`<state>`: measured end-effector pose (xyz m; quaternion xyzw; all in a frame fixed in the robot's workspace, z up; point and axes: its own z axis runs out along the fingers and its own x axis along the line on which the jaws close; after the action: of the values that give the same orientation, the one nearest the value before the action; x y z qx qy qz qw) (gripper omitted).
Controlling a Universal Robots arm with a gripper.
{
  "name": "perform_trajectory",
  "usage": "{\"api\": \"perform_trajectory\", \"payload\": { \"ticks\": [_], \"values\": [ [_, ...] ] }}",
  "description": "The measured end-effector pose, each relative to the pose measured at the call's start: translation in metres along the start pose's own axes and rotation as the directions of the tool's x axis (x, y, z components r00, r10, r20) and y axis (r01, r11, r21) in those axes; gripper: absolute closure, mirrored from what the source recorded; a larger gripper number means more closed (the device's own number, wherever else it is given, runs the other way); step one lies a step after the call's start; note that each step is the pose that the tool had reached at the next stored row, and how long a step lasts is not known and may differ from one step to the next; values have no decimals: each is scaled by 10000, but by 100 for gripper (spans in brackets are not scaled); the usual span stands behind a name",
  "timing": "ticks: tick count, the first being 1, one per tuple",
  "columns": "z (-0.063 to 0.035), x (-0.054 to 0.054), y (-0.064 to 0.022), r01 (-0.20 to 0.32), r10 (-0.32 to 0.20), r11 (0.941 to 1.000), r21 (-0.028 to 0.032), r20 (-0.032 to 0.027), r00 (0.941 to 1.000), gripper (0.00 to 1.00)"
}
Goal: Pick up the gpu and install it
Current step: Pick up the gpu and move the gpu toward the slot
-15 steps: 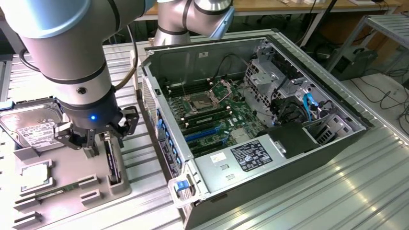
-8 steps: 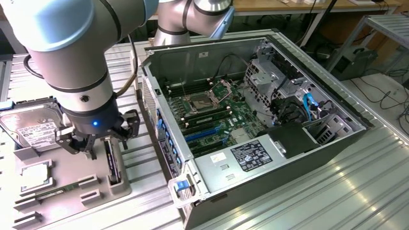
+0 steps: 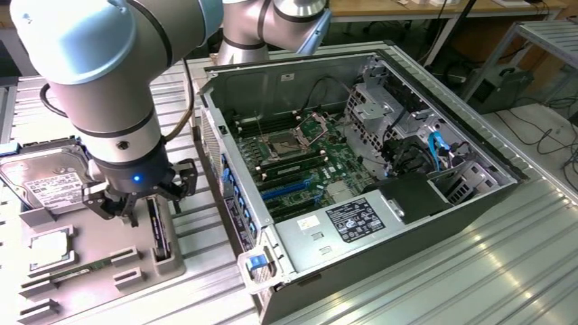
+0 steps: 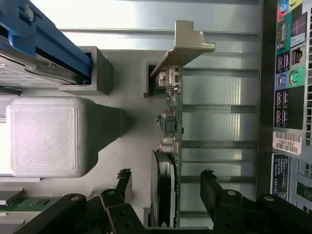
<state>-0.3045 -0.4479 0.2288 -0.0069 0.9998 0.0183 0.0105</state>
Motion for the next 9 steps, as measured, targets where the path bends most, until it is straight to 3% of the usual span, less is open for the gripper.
{"api": "perform_trajectory", "payload": {
  "ticks": [2,9],
  "values": [
    [14,0,10,-6,6,10000,29,1,10000,32],
    [15,0,11,-6,6,10000,34,3,10000,33]
  ]
}}
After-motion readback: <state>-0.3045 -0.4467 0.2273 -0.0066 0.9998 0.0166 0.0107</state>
